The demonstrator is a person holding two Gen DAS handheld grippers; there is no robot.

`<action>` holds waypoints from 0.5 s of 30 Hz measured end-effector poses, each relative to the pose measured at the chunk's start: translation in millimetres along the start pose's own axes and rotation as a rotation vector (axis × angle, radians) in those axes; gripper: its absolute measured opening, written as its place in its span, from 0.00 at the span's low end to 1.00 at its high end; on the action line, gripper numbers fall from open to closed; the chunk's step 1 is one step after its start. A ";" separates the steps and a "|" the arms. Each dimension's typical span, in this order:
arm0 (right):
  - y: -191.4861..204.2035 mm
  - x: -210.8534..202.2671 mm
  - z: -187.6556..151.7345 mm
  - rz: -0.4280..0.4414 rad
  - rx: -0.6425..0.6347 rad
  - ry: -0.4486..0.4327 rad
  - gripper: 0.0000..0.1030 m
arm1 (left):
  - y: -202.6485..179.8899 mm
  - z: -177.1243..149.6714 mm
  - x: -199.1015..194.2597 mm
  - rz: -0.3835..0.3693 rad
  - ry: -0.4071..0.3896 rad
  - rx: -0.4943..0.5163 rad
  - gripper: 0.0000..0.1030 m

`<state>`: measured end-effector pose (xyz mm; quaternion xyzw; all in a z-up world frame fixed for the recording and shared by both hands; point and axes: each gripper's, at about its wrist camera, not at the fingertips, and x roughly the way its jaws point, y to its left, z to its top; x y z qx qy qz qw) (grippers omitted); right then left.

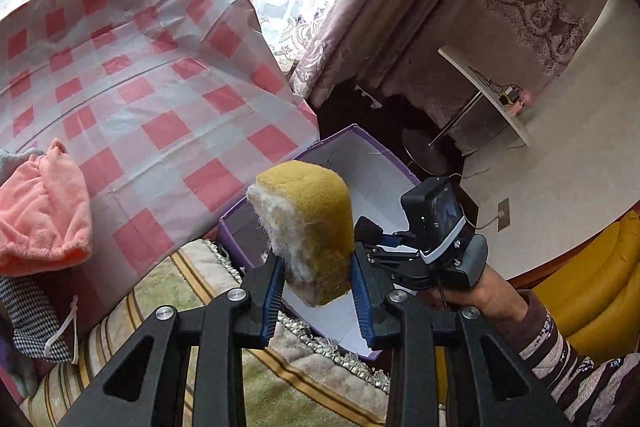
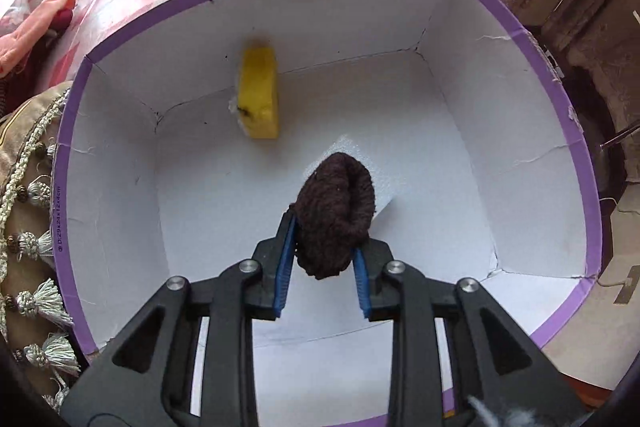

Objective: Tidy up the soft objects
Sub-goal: 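Lower the brown sock and sponge into the box and open both tools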

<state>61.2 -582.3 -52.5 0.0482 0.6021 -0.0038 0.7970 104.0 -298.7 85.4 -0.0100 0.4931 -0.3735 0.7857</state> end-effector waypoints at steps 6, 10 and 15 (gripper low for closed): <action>-12.6 -29.5 -20.0 0.083 0.063 -0.092 0.55 | -54.6 46.1 66.9 -0.035 0.077 0.086 0.43; -8.2 -39.2 -35.7 0.114 0.074 -0.128 0.60 | -79.9 66.1 103.9 -0.041 0.113 0.119 0.62; -6.7 -47.2 -38.4 0.110 0.105 -0.180 0.62 | -100.4 69.3 114.6 -0.046 0.125 0.162 0.73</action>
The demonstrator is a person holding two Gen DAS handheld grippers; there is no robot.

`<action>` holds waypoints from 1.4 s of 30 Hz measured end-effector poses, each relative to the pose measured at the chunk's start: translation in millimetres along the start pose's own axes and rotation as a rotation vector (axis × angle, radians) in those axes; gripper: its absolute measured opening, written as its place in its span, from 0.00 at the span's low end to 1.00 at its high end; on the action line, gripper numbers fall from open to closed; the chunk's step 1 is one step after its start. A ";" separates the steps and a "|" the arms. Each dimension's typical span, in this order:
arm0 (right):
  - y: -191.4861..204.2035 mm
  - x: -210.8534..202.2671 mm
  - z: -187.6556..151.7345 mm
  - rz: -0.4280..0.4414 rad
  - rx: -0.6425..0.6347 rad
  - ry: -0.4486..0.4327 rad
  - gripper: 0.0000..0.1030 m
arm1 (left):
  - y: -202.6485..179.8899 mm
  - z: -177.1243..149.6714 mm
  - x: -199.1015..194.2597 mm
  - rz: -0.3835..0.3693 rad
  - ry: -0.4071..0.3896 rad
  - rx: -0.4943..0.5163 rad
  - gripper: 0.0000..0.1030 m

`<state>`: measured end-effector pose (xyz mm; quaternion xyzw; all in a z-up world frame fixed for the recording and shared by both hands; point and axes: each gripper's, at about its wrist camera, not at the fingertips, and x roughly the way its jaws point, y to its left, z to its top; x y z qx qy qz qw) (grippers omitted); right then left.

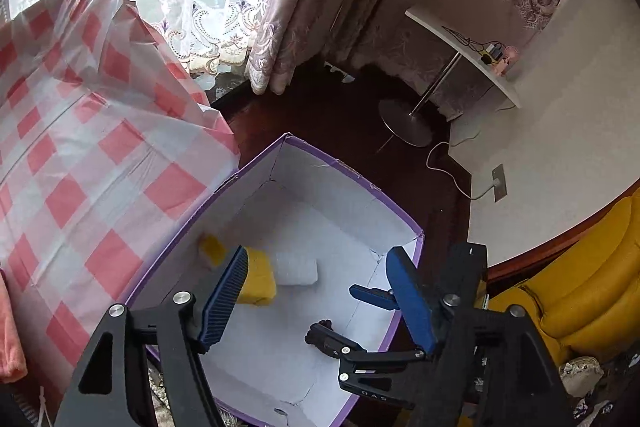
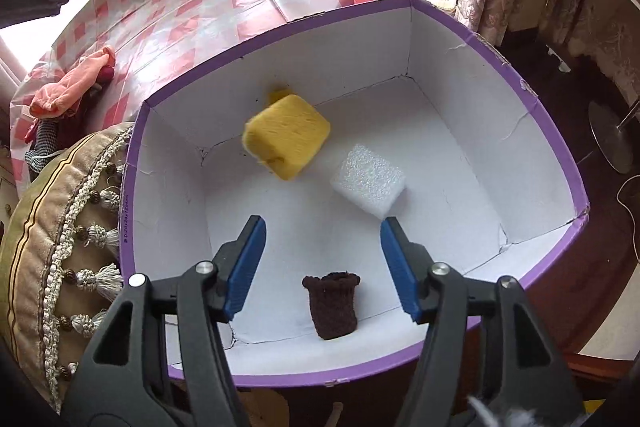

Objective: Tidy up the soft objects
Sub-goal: 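Lower the brown sock and sponge into the box and open both tools, then grasp the pink fuzzy hat with the right tool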

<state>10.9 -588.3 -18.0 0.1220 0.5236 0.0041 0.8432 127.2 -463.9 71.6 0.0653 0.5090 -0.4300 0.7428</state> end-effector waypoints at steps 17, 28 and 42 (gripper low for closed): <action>34.9 -34.9 20.5 -0.035 -0.087 -0.153 0.74 | 22.0 -32.9 -102.9 0.093 -0.331 0.105 0.80; 49.9 -34.7 26.7 -0.020 -0.109 -0.141 0.75 | 132.8 -113.8 -193.4 0.270 -0.492 -0.162 0.80; 127.7 -39.9 51.5 0.049 -0.254 -0.173 0.80 | 262.9 -231.9 -287.6 0.485 -0.665 -0.600 0.78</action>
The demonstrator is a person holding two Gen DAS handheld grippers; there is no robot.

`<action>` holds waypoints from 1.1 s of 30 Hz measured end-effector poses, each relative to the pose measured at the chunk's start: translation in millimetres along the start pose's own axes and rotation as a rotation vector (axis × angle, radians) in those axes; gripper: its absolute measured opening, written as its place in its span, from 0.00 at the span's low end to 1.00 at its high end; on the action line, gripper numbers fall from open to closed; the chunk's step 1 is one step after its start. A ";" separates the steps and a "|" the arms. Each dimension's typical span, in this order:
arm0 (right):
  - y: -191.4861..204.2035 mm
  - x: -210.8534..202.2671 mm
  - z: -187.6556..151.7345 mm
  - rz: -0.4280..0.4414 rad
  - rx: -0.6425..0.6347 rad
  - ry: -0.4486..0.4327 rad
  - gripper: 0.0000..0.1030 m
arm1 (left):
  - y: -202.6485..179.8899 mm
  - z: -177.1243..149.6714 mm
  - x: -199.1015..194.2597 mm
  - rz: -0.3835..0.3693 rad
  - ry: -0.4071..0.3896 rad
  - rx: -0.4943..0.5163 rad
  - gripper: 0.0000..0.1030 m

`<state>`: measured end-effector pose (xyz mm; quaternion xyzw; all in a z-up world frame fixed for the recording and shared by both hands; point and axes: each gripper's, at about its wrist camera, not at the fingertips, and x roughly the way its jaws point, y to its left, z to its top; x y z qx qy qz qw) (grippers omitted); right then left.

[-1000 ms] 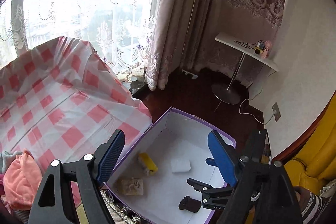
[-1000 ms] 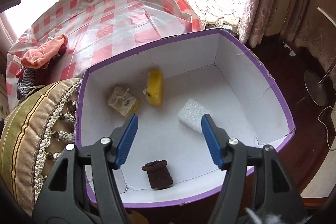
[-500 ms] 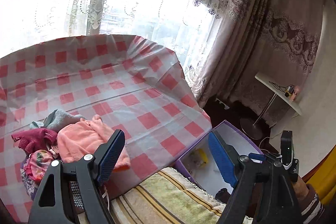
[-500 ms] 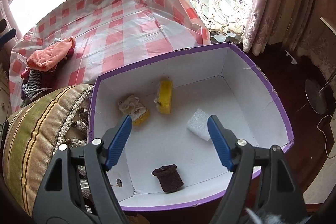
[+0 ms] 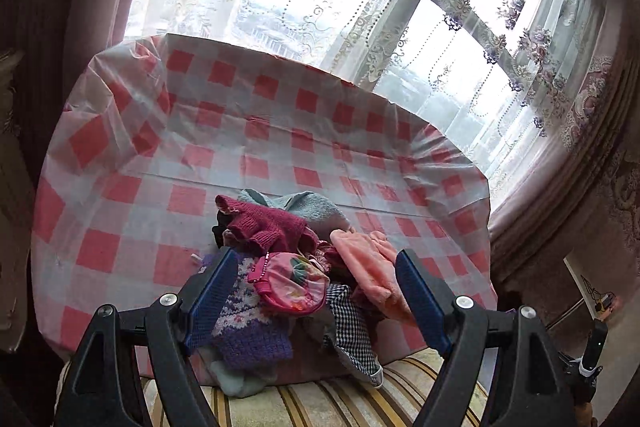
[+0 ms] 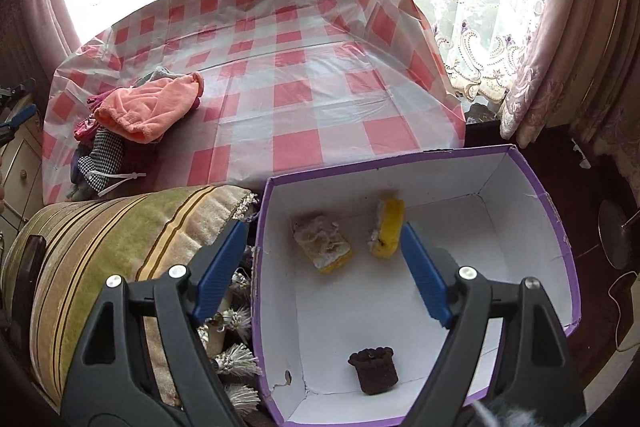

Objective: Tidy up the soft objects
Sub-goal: 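Grasp the pink fuzzy hat with the right tool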

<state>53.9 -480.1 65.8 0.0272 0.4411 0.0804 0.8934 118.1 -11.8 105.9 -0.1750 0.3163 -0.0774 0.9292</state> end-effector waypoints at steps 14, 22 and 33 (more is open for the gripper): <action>129.5 27.5 54.7 0.086 -0.298 -0.056 0.81 | 56.0 -31.3 39.7 0.016 0.139 -0.203 0.60; 217.6 74.7 64.8 0.067 -0.604 -0.030 0.81 | 69.4 -46.3 50.2 0.010 0.168 -0.239 0.60; 252.7 115.6 85.2 0.042 -0.710 -0.004 0.35 | 80.3 -53.6 54.5 -0.022 0.182 -0.280 0.60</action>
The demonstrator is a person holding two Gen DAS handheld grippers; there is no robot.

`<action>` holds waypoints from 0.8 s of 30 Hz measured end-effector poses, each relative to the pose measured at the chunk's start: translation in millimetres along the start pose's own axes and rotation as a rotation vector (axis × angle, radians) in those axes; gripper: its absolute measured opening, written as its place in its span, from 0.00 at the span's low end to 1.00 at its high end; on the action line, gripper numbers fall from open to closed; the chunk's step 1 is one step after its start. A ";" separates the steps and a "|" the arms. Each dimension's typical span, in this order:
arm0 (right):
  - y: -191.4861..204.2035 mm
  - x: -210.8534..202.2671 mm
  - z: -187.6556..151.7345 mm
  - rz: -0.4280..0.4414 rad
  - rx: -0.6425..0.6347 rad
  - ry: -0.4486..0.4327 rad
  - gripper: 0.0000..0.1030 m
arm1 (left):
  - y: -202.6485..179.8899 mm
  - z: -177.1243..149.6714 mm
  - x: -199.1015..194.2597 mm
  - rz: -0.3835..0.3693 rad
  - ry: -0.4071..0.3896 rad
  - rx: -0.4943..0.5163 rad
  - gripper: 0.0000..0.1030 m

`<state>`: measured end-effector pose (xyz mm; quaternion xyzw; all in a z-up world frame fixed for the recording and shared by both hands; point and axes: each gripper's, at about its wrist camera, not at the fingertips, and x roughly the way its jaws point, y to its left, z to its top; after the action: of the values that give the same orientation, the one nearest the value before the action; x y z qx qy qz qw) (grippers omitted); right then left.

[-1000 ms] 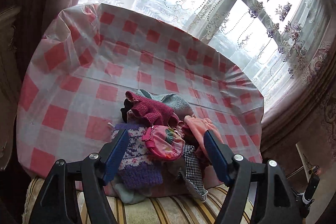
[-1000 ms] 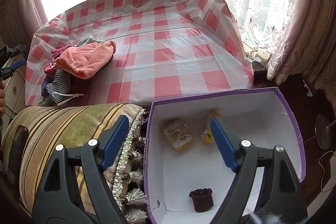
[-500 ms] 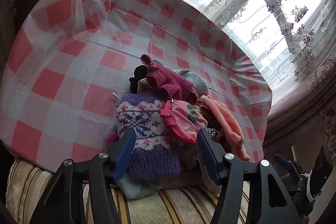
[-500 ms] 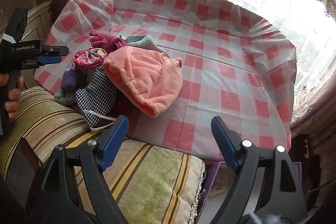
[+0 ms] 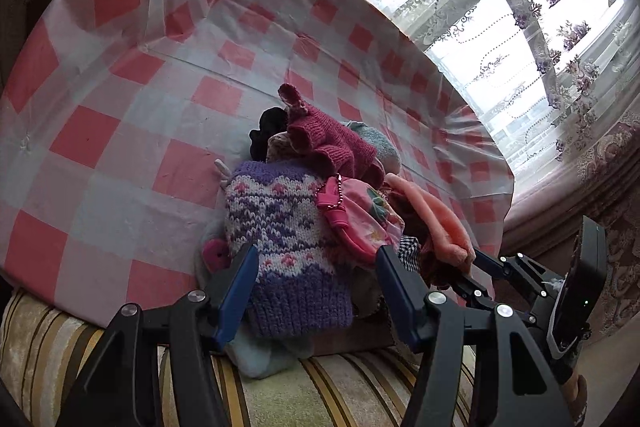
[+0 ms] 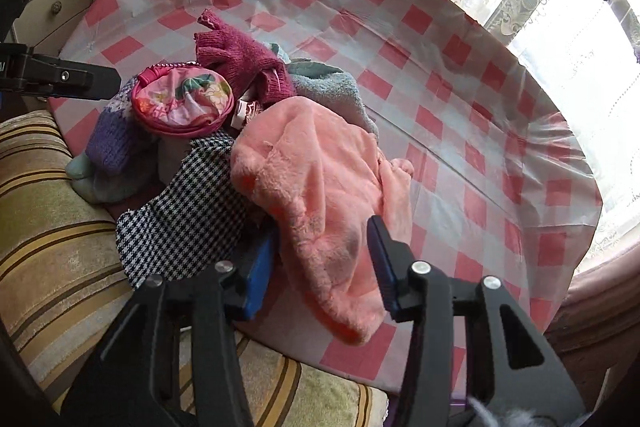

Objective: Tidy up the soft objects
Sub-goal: 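Grasp the pink fuzzy hat with the right tool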

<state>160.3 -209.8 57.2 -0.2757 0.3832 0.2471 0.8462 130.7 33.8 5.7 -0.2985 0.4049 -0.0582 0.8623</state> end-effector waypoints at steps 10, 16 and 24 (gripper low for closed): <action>-48.7 -26.3 16.5 0.032 0.195 -0.109 0.14 | 0.1 -0.3 2.1 -0.011 0.007 0.004 0.60; -66.0 -39.1 16.2 0.039 0.245 -0.130 0.11 | -0.8 -0.5 2.1 -0.015 0.007 0.007 0.60; -38.1 -42.5 0.5 0.090 0.123 -0.089 0.83 | 5.0 0.6 2.4 -0.020 0.005 -0.026 0.60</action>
<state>159.7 -245.8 101.5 -0.1942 0.3716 0.2731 0.8658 132.1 37.4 1.6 -0.3137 0.4048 -0.0625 0.8566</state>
